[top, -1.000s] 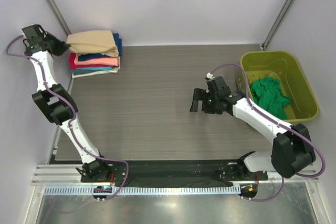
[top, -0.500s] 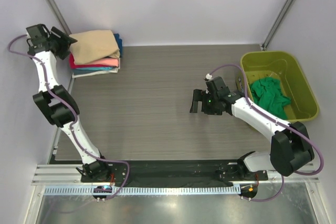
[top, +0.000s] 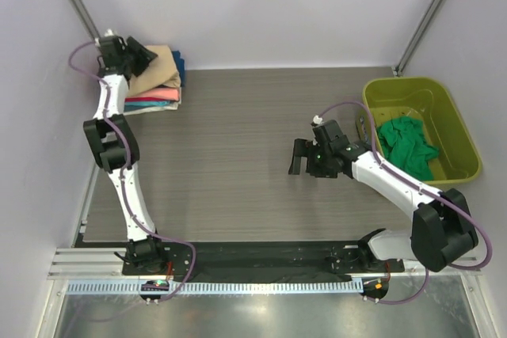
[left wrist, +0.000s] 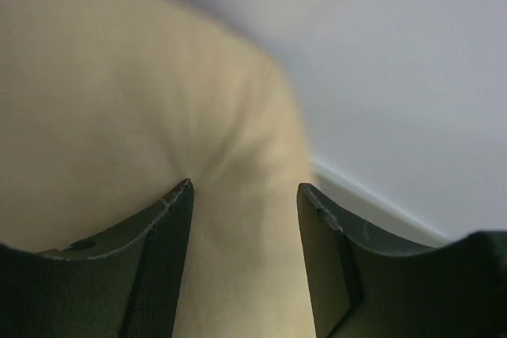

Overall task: Fold and stack the t-shirts
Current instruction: Reset both grippers

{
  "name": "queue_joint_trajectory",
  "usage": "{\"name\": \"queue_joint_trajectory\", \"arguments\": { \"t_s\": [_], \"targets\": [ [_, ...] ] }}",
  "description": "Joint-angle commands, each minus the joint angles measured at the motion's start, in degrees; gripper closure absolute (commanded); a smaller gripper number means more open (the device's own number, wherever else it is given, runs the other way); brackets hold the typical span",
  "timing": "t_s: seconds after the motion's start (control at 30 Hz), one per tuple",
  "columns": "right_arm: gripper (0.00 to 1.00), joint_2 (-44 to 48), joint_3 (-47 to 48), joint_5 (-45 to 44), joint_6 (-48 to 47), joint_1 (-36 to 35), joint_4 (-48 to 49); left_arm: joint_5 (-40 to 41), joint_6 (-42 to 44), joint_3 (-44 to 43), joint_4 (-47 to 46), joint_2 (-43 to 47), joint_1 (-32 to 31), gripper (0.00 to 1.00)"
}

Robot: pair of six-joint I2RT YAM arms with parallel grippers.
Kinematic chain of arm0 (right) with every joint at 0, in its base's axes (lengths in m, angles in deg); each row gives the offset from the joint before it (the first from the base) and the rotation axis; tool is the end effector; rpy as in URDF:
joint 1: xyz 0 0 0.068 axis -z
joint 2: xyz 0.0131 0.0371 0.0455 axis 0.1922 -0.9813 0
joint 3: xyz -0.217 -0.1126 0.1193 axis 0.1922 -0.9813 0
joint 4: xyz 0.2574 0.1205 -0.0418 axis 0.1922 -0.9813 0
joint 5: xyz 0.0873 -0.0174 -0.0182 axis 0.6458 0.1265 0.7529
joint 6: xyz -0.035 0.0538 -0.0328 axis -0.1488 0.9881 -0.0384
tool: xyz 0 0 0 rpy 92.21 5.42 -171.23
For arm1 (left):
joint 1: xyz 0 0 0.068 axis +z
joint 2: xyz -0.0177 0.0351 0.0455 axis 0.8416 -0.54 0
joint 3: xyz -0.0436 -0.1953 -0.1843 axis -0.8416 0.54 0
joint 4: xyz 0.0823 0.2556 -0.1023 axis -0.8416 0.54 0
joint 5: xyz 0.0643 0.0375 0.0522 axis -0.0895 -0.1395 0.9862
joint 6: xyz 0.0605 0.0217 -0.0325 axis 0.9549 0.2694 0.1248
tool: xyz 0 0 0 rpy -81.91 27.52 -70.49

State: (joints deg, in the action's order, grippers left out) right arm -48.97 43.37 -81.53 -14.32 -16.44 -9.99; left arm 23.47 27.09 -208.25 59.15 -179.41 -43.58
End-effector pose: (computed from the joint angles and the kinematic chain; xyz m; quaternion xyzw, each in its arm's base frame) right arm 0.2631 0.1431 0.1887 0.0008 0.9573 0.1734 0.2313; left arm 0.5920 0.1260 0.2889 -0.2993 0.7611 -0.2574 0.5146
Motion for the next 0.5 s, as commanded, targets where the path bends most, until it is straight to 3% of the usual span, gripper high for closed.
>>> {"name": "queue_joint_trajectory", "arguments": {
  "t_s": [0.0, 0.13, 0.33, 0.47],
  "targets": [
    [0.02, 4.3, -0.7, -1.1, 0.9, -0.2, -0.3, 2.2, 1.2, 6.6, -3.5, -2.0, 1.6, 0.44],
    [0.02, 4.8, -0.5, -1.1, 0.8, -0.2, -1.3, 2.9, 2.4, 8.0, -4.4, 0.5, 2.0, 0.43],
    [0.02, 4.3, 1.0, -0.3, 1.4, -0.2, -1.4, 4.2, 1.7, 0.1, -4.4, 6.4, 1.9, 0.27],
    [0.02, 4.8, 1.6, -0.6, 1.8, -0.7, -1.2, 4.9, 0.3, 0.2, -4.7, 11.9, 1.7, 0.21]
  ]
}}
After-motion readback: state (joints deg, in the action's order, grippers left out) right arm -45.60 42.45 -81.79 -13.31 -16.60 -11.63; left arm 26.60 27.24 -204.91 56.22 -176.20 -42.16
